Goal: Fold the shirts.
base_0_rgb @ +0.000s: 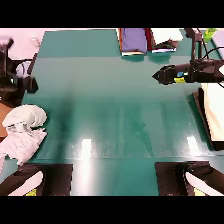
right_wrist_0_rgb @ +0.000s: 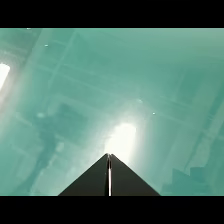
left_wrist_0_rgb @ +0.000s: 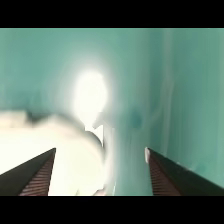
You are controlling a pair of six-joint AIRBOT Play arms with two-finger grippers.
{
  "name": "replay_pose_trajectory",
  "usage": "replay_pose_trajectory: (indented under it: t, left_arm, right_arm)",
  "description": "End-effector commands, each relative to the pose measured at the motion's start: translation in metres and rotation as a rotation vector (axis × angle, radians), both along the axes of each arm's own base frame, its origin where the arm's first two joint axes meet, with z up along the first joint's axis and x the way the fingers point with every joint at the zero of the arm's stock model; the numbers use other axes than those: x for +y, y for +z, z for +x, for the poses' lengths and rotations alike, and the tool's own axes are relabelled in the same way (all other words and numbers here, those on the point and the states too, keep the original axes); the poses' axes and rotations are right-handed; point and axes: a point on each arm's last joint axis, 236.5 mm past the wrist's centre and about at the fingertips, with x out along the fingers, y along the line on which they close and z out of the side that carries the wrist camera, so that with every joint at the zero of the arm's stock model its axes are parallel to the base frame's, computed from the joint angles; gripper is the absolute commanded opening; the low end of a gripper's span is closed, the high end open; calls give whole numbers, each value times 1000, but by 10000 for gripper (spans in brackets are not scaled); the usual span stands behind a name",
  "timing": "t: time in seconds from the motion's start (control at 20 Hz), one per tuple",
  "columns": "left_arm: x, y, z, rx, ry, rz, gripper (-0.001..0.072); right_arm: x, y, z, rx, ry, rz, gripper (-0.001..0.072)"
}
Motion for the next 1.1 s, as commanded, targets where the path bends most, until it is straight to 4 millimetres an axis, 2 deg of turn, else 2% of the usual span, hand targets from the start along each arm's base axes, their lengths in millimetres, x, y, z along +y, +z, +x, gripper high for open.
replay_pose_trajectory:
  t: [0.0,0.1,0.15,0.35,0.4,0.45,0.5,0.55,0.6,0.65,0.7,0.75,0.8,0.9,1.0,1.05]
  left_arm:
    - [44,-77,-42,180,131,13,664]
    - [46,-105,-51,205,141,8,663]
    - [46,-111,-53,209,140,7,663]
    - [46,-115,-55,217,146,6,660]
    - [46,-115,-57,222,145,5,495]
    - [45,-115,-58,227,145,4,286]
    - [45,-115,-58,227,145,5,119]
    - [45,-112,-58,223,138,8,25]
    - [45,-103,-56,206,140,8,26]
    - [45,-85,-50,164,139,11,26]
    - [43,-54,-40,87,131,17,25]
    - [38,-16,-31,-7,113,28,25]
    - [28,31,-24,-113,82,37,25]
    - [-5,117,-22,-283,-14,36,24]
    - [-48,189,-31,-429,-134,3,24]
    - [-67,219,-35,-508,-186,-23,23]
  right_arm:
    - [0,0,0,-1,0,0,18]
    - [0,0,0,-1,0,0,17]
    - [0,0,1,-3,-1,1,17]
    - [0,1,2,-8,-4,3,17]
    - [0,1,2,-8,-4,3,17]
    - [0,1,2,-8,-4,3,17]
    - [0,1,2,-8,-4,3,17]
    - [0,2,2,-10,-3,3,17]
    - [0,5,2,-14,-4,5,18]
    - [-1,14,4,-32,-6,8,17]
    - [-2,28,6,-59,-8,13,17]
    - [-5,48,9,-99,-14,21,17]
    - [-6,69,10,-144,-17,28,17]
    - [-13,115,13,-247,-34,46,17]
    - [-25,156,14,-341,-66,58,17]
    - [-32,174,14,-381,-83,61,17]
